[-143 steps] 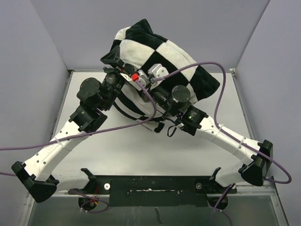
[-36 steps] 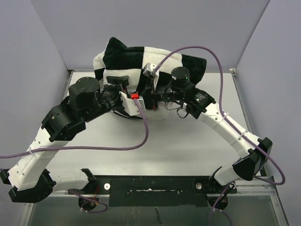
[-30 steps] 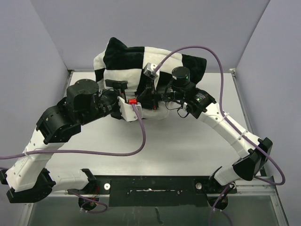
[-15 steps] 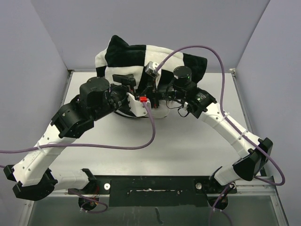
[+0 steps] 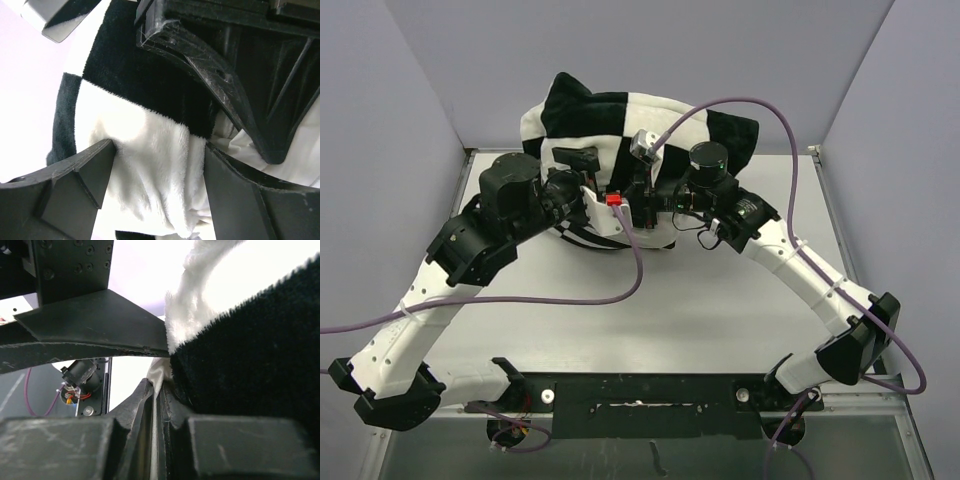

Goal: Remove the pillowcase from the pillow
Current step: Remove the pillow from the pillowcase.

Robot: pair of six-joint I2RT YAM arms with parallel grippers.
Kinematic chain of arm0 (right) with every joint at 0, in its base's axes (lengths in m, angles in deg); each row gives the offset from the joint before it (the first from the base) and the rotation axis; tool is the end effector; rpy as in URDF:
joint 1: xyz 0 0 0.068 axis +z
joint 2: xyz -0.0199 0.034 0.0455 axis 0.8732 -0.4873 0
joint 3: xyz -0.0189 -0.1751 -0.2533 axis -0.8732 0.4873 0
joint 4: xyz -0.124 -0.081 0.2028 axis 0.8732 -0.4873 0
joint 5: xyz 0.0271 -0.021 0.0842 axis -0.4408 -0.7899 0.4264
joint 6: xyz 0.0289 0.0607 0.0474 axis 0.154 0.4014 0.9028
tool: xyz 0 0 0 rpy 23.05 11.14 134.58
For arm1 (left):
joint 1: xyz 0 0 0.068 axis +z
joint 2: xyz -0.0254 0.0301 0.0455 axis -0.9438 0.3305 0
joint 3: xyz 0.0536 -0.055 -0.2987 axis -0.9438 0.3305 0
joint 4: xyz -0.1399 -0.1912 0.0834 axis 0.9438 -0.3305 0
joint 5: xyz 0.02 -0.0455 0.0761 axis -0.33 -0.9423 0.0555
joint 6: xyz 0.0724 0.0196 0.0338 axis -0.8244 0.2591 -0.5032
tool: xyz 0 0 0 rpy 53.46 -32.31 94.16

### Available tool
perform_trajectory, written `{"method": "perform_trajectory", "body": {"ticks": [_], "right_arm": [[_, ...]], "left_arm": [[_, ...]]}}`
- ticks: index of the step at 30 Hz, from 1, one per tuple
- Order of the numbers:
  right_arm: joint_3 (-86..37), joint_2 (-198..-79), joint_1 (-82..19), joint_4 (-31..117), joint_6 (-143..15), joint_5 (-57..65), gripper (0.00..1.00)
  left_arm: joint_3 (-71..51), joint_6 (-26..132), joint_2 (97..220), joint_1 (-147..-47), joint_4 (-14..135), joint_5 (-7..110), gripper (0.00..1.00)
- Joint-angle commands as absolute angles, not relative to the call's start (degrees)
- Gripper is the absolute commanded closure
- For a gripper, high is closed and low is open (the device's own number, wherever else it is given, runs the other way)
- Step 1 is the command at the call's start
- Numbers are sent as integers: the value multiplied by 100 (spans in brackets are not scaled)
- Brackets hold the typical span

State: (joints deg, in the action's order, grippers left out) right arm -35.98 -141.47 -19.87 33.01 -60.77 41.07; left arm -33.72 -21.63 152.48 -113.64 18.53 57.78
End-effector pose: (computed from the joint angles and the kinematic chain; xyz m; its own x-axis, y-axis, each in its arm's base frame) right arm 0.2263 0.2631 0.4681 -0.2707 -0.0726 -0.9599 -0.9599 0.0959 0.2634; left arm 0.1712 -0.1625 0.5191 0.5554 0.7051 -0.4409 0.4664 0.1748 0.8671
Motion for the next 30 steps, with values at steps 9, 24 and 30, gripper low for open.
{"method": "perform_trajectory", "body": {"ticks": [9,24,30], "right_arm": [[-3069,-13840,-1811,3566,-5592,3960,100],[-1797,-13315,-1592,4289,-5183,3480,100],[-1434,-13155,-1447,4077,-5389,2979,100]], "left_arm": [[-830,-4278,14774,-11069,7631,5871,30],[-2694,-3373,15632,-11183,9265,6413,33],[-4285,-1995,15949,-11181,7691,7478,35]]}}
